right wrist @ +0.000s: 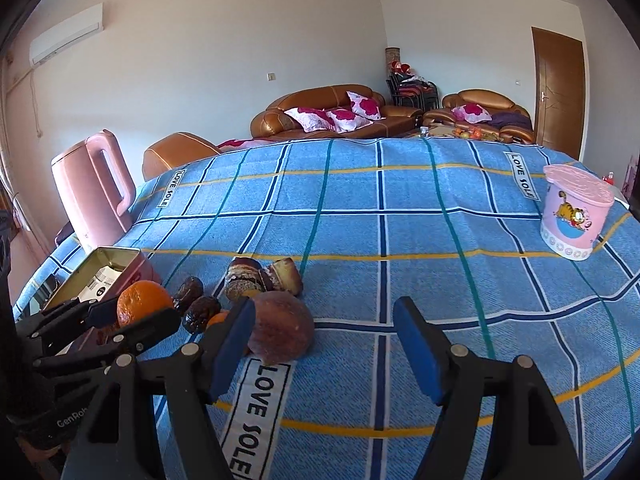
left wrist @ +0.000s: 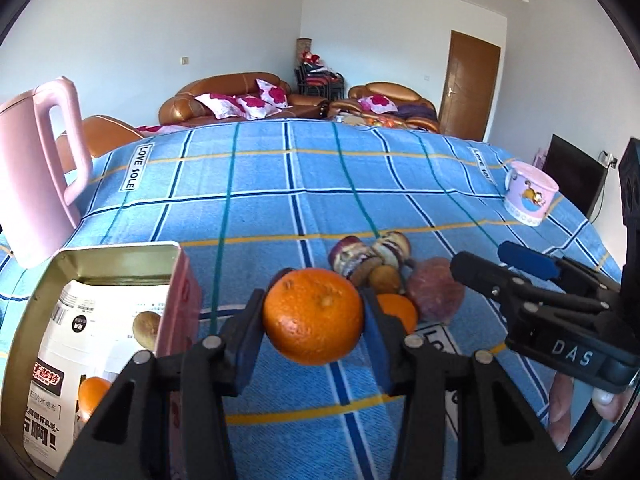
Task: Organize fruits
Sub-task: 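Move both tools back to the fruit cluster and grasp the large orange with the left tool, then grasp the purple-brown fruit with the right tool while the left tool holds the orange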
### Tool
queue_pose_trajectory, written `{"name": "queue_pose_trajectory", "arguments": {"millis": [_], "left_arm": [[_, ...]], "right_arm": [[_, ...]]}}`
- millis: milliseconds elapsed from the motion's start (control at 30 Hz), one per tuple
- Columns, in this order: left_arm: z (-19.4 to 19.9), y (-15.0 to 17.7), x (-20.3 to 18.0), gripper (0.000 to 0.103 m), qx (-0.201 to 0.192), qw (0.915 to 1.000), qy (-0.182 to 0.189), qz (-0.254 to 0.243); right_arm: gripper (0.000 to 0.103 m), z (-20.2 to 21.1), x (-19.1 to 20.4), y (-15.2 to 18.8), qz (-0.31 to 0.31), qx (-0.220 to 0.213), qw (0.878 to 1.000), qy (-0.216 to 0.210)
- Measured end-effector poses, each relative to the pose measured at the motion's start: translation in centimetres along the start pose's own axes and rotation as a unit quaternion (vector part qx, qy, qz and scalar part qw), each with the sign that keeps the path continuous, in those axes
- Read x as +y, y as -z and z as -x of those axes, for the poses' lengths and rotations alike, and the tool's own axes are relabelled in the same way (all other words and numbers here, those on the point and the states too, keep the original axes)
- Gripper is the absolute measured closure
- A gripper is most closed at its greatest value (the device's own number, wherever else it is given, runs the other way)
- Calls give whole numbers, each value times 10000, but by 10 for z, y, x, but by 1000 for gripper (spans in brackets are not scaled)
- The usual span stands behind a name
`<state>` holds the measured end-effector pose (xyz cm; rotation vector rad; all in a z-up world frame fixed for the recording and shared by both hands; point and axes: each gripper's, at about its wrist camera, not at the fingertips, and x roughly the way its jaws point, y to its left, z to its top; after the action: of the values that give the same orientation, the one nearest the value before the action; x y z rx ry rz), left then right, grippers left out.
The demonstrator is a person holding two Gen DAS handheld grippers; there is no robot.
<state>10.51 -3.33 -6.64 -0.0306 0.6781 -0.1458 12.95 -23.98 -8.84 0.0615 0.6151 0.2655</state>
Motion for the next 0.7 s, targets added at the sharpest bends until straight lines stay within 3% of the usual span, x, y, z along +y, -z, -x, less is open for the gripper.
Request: {"name": "queue_pose_trajectory", "arguments": {"millis": [300,600,700], "left_arm": [[-8,-7,12,55,-81,9997,-72,208],[-5,-7,13,55,-144,9995,-42,288],[-6,-7,12,55,-134,9995,-34,270]], "right_arm": [[30,-28,17,-4,44,307,9995,-25],[31,-53,8,-3,-333,868,9955,-156],[36,-55,8,-2,-384,890,9948,-311]]}}
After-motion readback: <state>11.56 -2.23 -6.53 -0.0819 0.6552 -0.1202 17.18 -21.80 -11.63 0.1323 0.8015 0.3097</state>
